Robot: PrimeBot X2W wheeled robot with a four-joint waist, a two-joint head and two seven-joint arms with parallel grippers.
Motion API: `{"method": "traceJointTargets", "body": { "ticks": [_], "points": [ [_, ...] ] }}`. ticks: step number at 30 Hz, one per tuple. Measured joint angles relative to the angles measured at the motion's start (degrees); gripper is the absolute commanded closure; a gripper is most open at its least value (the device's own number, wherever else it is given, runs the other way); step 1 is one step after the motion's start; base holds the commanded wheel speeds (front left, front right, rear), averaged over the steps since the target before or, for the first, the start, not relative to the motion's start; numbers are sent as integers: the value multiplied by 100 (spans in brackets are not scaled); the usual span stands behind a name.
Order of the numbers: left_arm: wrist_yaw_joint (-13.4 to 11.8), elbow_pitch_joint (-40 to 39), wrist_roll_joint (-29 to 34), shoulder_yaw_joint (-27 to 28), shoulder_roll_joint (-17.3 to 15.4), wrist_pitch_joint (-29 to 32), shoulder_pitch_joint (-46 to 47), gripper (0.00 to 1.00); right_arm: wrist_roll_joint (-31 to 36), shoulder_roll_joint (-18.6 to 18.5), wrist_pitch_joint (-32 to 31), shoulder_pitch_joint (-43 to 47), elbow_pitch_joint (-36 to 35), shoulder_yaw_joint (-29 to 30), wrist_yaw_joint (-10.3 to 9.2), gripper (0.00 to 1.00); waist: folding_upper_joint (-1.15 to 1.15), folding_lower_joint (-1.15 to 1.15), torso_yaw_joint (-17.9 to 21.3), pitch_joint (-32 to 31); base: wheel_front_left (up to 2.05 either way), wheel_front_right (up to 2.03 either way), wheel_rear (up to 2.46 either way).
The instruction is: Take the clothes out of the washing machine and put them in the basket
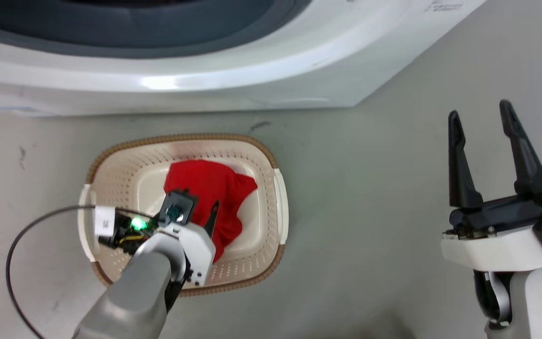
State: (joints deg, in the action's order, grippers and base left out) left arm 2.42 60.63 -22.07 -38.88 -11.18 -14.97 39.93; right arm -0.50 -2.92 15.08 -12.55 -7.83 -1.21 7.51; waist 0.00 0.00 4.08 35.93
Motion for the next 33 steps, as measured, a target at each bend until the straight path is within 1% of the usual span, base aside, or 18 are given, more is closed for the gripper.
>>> {"method": "traceJointTargets", "body": {
  "ticks": [4, 9, 15, 19, 20, 22, 23, 25, 26, 27, 28, 33],
  "points": [
    [-180, -805, 99, 315, -141, -1, -604, 0, 1, 1, 0, 175, 70, -13, 0, 0, 0, 0, -57, -422, 0, 0, 0],
    [-394, -1841, 314, 828, -187, -1, -1204, 0, 2, 0, 0, 454, 164, -16, 0, 0, 0, 1, -133, -926, 0, 0, 0],
    [-594, -2961, 664, 1474, -175, -2, -1814, 0, -2, 0, -1, 694, 257, -96, 0, 0, 0, 1, -205, -1493, 0, 0, 0],
    [-672, -3601, 884, 1906, -127, -1, -2118, 0, -10, 0, 0, 815, 290, -140, 0, 0, 0, 1, -220, -1807, 0, 0, 0],
    [-697, -4023, 1004, 2228, -82, -2, -2305, 0, -11, 0, 0, 915, 322, -178, 0, 0, 0, 1, -214, -2004, 0, 0, 0],
    [-688, -4254, 1088, 2424, -65, -1, -2390, 0, -12, 0, 0, 953, 336, -197, 0, 0, 0, 1, -198, -2115, 0, 0, 0],
    [-636, -4496, 1146, 2728, -21, -2, -2423, 0, -38, 0, 0, 995, 341, -226, 0, 0, 0, 2, -141, -2232, 0, 0, 0],
    [-597, -4604, 1179, 2925, 7, -1, -2422, 0, -52, 0, 0, 1007, 344, -258, 0, 0, 0, 1, -75, -2280, 0, 0, 0],
    [-547, -4640, 1228, 3185, 63, -1, -2386, 0, -76, 0, 0, 1013, 342, -297, 0, 0, 0, 1, 23, -2334, 0, 0, 0],
    [-536, -4633, 1230, 3256, 83, -1, -2336, 0, -83, 0, 0, 1014, 342, -307, 0, 0, 0, 1, 54, -2343, 0, 0, 0],
    [-470, -4579, 1209, 3323, 110, -3, -2249, 0, -91, 0, 0, 1014, 339, -319, 0, 0, 0, 1, 82, -2348, 0, 0, 0],
    [-237, -3965, 1239, 3478, 76, -9, -1634, 0, -105, 0, 0, 973, 294, -390, 0, 0, 0, 0, 200, -2223, 0, 0, 0]
  ]
}}
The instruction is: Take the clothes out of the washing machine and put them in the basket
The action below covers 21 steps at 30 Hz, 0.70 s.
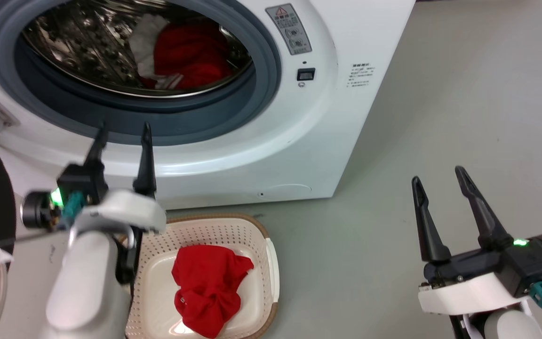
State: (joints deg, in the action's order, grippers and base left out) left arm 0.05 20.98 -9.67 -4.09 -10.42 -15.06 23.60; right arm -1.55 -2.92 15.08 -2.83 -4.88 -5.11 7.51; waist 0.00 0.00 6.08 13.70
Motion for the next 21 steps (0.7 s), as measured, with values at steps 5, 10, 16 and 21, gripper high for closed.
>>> {"method": "traceJointTargets", "body": {
  "ticks": [5, 10, 16, 21],
  "points": [
    [167, 743, 160, 10, -182, -1, 1010, 0, -54, -1, 0, -255, -65, -27, 0, 0, 0, 0, 124, 318, 0, 0, 0],
    [286, 1657, 314, -147, -274, 25, 2048, 0, -144, -1, 0, -454, -131, -53, 0, 0, 0, -1, 262, 719, 0, 0, 0],
    [421, 2573, 476, -397, -376, 314, 3318, 0, -212, -1, 0, -729, -213, -82, 0, 0, 0, -1, 408, 1246, 0, 0, 0],
    [548, 3230, 512, -519, -544, 700, 4289, 0, -318, -2, 0, -1003, -336, -121, 0, 0, 0, -1, 521, 1720, 0, 0, 0]
  ]
}}
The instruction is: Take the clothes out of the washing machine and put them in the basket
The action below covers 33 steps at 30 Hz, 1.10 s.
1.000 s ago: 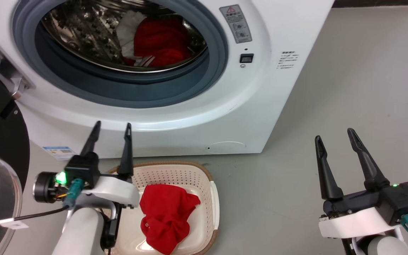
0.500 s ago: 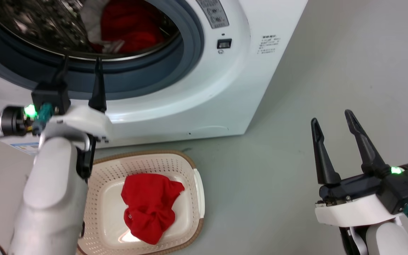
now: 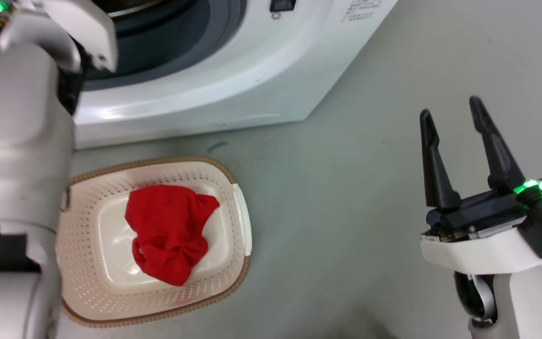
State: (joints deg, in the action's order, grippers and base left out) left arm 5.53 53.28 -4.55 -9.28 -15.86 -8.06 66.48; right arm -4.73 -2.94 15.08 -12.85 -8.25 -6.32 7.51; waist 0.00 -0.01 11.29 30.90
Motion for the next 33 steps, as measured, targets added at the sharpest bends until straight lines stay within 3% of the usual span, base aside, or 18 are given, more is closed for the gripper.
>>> {"method": "traceJointTargets", "body": {
  "ticks": [11, 23, 30, 33],
  "points": [
    [156, 1189, -76, -246, -447, 1555, 1938, 0, -394, -2, 0, -385, -304, -10, 0, 0, 0, -1, 343, 1028, 0, 0, 0],
    [186, 1675, -499, -631, -664, 3253, 3242, 0, -745, -2, 0, -447, -703, -116, 0, 0, 0, 0, 842, 1747, 0, 0, 0],
    [145, 1801, -542, -756, -697, 3812, 3489, 0, -793, -2, 0, -425, -800, -145, 0, 0, 0, 0, 932, 1993, 0, 0, 0],
    [103, 1804, -479, -842, -738, 3777, 3539, 0, -834, -2, 0, -425, -806, -163, 0, 0, 0, 0, 948, 2037, 0, 0, 0]
  ]
}}
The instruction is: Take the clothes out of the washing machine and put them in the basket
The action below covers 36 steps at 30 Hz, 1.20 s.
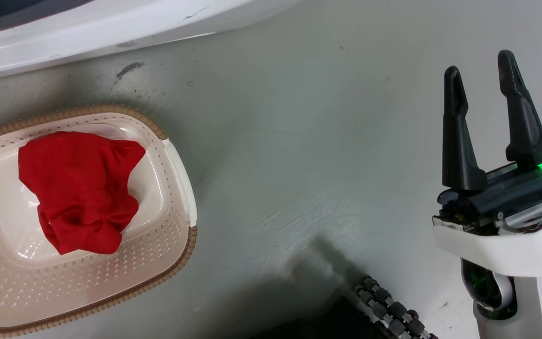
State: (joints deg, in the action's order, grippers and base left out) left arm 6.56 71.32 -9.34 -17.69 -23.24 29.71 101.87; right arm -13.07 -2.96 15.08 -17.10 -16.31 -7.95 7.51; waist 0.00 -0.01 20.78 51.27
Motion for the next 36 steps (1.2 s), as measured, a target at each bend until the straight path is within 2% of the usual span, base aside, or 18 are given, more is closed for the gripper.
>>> {"method": "traceJointTargets", "body": {
  "ticks": [8, 9, 10, 21, 26, 31, 36],
  "points": [
    [-20, 36, -47, -62, -27, -118, -46, 0, -4, 0, 0, 88, -15, -27, 0, 0, 0, 1, 46, -5, 0, 0, 0],
    [-19, 38, -42, -83, -32, -121, -46, 4, -4, 0, 0, 88, -16, -23, 0, 0, 0, 1, 44, -3, 0, 0, 0],
    [-19, 38, -45, -87, -31, -136, -46, 100, -4, 0, 0, 89, -16, -19, 0, 0, 0, 1, 40, -4, 0, 0, 0],
    [-24, 70, -169, -101, -44, -627, -143, 100, 70, 1, 0, 85, 62, -32, 0, 0, 0, 1, -28, -108, 0, 0, 0],
    [-23, 49, -247, -108, 0, -1081, -327, 100, 111, 0, 0, 85, 103, -8, 0, 0, 0, 1, -83, -263, 0, 0, 0],
    [7, 63, -376, -101, 70, -1449, -605, 100, 215, 1, 0, 89, 180, 1, 0, 0, 0, 1, -187, -513, 0, 0, 0],
    [49, 36, -503, -156, 278, -1933, -945, 100, 356, 3, 0, 100, 276, 35, 0, 0, 0, 1, -360, -812, 0, 0, 0]
  ]
}}
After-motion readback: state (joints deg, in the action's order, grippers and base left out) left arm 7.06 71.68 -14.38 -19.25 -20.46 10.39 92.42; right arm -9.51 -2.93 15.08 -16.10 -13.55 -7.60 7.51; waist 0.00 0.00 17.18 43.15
